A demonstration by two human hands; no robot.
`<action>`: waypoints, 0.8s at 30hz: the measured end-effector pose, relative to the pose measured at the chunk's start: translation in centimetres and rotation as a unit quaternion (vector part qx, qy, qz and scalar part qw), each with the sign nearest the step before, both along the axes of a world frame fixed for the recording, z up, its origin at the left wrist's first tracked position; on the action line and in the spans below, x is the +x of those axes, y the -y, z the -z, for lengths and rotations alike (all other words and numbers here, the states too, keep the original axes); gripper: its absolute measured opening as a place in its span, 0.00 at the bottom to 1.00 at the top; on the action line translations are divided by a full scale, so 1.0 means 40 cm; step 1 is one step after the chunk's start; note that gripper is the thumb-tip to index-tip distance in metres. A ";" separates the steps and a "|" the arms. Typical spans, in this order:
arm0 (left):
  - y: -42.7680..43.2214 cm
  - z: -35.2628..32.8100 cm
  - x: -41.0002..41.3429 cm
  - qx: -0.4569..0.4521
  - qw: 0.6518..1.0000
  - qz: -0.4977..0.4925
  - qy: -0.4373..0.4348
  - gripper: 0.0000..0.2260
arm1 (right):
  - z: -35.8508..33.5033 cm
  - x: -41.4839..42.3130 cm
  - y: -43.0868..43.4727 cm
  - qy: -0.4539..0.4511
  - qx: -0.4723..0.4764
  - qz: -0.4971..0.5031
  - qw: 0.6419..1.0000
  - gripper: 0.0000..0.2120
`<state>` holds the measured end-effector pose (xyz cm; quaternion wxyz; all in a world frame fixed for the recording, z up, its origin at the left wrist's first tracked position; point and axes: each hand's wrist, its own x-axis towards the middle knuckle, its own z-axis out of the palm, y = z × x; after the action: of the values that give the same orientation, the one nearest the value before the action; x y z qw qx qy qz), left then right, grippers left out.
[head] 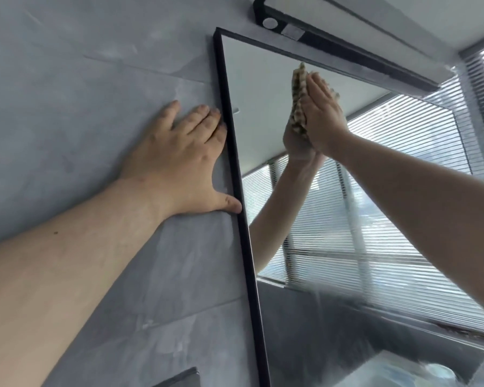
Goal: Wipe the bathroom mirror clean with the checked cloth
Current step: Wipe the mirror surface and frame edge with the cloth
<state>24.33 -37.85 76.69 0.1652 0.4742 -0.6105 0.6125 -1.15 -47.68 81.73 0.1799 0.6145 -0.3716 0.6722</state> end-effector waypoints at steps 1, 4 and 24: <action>-0.002 0.000 -0.001 -0.001 1.000 0.001 -0.001 0.60 | 0.002 0.002 0.000 -0.005 0.001 0.002 1.000 0.24; -0.004 0.000 0.001 -0.002 1.000 -0.003 0.000 0.60 | 0.043 0.016 -0.008 -0.034 -0.012 0.009 0.999 0.24; -0.005 0.004 0.002 0.012 1.000 0.001 -0.005 0.60 | -0.112 0.113 -0.048 -0.090 -0.027 0.005 0.996 0.24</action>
<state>24.41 -37.64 76.52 0.1633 0.4782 -0.6177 0.6026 3.38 -45.77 86.23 0.2325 0.6658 -0.3381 0.6231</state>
